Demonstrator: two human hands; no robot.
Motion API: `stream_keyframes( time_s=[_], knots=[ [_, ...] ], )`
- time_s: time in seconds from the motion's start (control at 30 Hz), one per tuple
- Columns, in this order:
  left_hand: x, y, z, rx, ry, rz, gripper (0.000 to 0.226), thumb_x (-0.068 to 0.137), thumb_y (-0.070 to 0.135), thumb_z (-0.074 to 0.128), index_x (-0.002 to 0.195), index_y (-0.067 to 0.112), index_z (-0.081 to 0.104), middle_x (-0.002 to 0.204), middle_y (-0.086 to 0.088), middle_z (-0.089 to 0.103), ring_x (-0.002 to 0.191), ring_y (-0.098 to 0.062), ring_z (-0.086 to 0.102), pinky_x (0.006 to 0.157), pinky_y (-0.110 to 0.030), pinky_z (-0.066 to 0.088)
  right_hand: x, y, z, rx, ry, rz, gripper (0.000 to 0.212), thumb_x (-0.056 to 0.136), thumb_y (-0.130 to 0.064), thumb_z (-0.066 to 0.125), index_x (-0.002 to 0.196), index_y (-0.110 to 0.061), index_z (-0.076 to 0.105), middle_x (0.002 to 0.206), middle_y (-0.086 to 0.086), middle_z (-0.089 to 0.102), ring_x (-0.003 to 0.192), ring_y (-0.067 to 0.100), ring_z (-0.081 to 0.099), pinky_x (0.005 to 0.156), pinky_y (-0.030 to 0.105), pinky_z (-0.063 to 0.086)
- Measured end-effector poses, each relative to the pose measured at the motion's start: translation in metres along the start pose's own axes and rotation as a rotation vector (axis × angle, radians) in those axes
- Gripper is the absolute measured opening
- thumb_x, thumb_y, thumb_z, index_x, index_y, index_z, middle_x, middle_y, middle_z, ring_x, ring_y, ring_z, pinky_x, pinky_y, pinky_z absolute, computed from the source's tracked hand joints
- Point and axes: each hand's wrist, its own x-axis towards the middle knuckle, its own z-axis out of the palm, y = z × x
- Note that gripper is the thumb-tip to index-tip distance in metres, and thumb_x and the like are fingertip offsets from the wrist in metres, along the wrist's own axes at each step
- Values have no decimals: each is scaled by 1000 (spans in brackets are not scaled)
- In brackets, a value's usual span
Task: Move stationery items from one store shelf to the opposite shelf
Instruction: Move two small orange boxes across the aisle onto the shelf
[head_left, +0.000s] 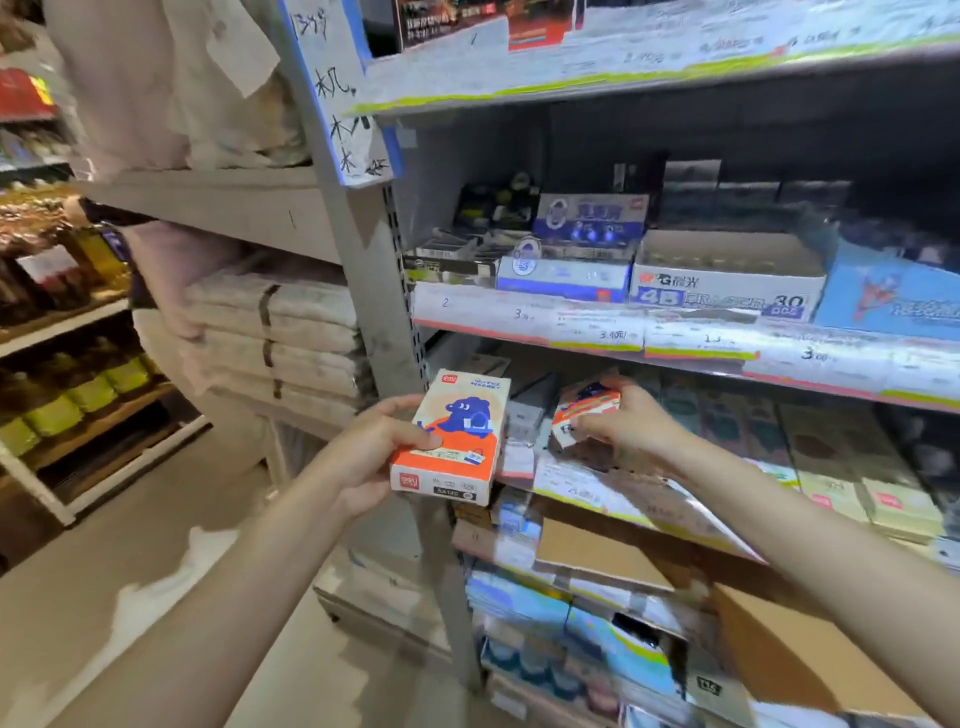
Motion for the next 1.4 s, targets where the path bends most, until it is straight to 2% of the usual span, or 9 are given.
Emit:
stream_keyframes(
  time_s=[0.13, 0.33, 0.6, 0.8, 0.97, 1.1, 1.2, 1.3, 1.4],
  knots=[
    [27, 16, -10, 49, -109, -24, 41, 76, -15, 53, 99, 18, 53, 79, -11, 74, 58, -23, 71, 51, -31, 57, 3, -3, 5, -359, 44, -39, 65, 69, -11, 75, 127, -5, 47, 112, 16, 63, 100, 27, 60, 84, 32, 47],
    [56, 24, -19, 125, -223, -61, 39, 78, -15, 52, 102, 16, 54, 91, -15, 69, 56, -20, 71, 47, -27, 57, 2, -5, 19, -1028, 207, -63, 64, 76, -54, 63, 131, -27, 46, 114, 8, 68, 107, 30, 61, 90, 39, 44],
    [81, 19, -23, 136, -298, -90, 53, 78, -13, 54, 123, 14, 49, 111, -19, 65, 67, -24, 70, 49, -27, 56, 6, 14, 35, -1190, 256, 0, 64, 84, -64, 38, 137, -27, 35, 110, 6, 69, 110, 28, 59, 115, 48, 10],
    [90, 13, -5, 90, -344, -109, 53, 79, -13, 55, 123, 14, 48, 108, -18, 65, 78, -30, 68, 63, -37, 58, -3, 16, 38, -1120, 286, 26, 64, 88, -64, 26, 138, -25, 36, 133, 9, 52, 125, 30, 46, 112, 47, 20],
    [100, 9, 16, 48, -348, -55, 55, 78, -12, 57, 126, 12, 46, 105, -17, 63, 78, -28, 67, 58, -33, 58, -45, -24, 57, -283, 129, -353, 61, 86, -53, 48, 141, -32, 30, 153, -5, 23, 139, 6, 23, 101, 10, 27],
    [109, 6, 34, 4, -364, -48, 52, 80, -7, 60, 127, 7, 42, 118, -21, 58, 83, -27, 66, 57, -33, 58, -43, -29, 60, -415, 124, -334, 61, 83, -40, 62, 139, -29, 40, 155, 0, 25, 142, 14, 24, 113, 34, 30],
    [121, 0, 46, 104, -391, 37, 49, 83, 7, 63, 126, 16, 41, 117, -17, 59, 89, -26, 68, 65, -33, 59, -35, -26, 49, -514, 146, -295, 53, 89, -35, 55, 139, -23, 41, 152, 7, 32, 143, 18, 23, 113, 34, 24],
    [131, -4, 57, 359, -399, 331, 41, 82, 23, 66, 119, 19, 50, 113, -7, 64, 100, -22, 65, 88, -38, 54, -28, -23, 36, -613, 173, -285, 51, 92, -30, 52, 139, -18, 39, 144, 15, 43, 135, 24, 37, 104, 30, 32],
    [141, -5, 61, 612, -556, 465, 46, 72, 35, 75, 113, 27, 56, 108, 3, 67, 97, -13, 64, 86, -29, 52, -14, -16, 23, -673, 182, -251, 49, 92, -28, 51, 138, -13, 42, 120, 17, 58, 109, 31, 55, 85, 30, 39]
  ],
)
